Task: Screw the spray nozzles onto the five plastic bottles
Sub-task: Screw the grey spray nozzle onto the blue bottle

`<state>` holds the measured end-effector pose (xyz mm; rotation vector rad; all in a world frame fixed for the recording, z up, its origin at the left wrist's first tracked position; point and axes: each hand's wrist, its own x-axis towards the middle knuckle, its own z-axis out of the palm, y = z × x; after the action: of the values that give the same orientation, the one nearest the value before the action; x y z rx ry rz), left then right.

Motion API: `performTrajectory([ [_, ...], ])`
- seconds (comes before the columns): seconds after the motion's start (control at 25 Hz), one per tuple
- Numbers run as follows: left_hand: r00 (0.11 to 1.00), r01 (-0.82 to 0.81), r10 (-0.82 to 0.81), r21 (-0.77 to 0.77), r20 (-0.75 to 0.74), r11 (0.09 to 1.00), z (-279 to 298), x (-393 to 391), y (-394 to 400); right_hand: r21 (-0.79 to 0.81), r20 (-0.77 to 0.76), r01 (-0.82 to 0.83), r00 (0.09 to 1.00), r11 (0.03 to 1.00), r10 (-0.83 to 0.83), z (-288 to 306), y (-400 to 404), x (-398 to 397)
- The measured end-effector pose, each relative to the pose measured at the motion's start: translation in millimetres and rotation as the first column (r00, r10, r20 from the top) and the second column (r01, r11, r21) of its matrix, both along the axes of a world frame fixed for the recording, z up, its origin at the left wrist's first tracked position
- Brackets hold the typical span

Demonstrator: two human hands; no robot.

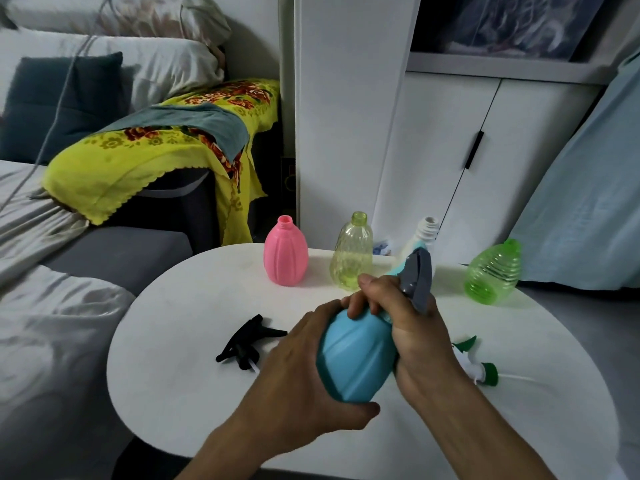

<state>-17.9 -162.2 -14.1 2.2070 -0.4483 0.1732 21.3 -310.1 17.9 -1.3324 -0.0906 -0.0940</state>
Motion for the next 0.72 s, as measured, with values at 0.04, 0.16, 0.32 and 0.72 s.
performTrajectory([
  [0.04, 1.0, -0.003, 0.003, -0.009, 0.016, 1.0, -2.6, -1.7, -3.3, -0.033, 0.036, 0.042, 0.998, 0.999, -0.041, -1.3, 3.1, -1.5],
  [0.16, 0.998, -0.03, 0.031, -0.026, 0.054, 0.999, -8.9, -2.9, -7.6, -0.112, 0.126, 0.102, 0.988, 0.988, -0.088, 2.8, 8.3, -4.8],
  [0.32, 0.993, -0.098, 0.099, -0.029, 0.067, 0.995, -13.3, -3.5, -15.1, -0.133, 0.176, 0.14, 0.978, 0.981, -0.116, 6.1, 9.4, -5.3],
  [0.72, 0.992, -0.116, 0.121, -0.106, 0.039, 0.988, -10.5, 7.6, -14.6, -0.195, 0.078, -0.028, 0.996, 0.98, 0.044, 7.7, -0.7, 2.9],
])
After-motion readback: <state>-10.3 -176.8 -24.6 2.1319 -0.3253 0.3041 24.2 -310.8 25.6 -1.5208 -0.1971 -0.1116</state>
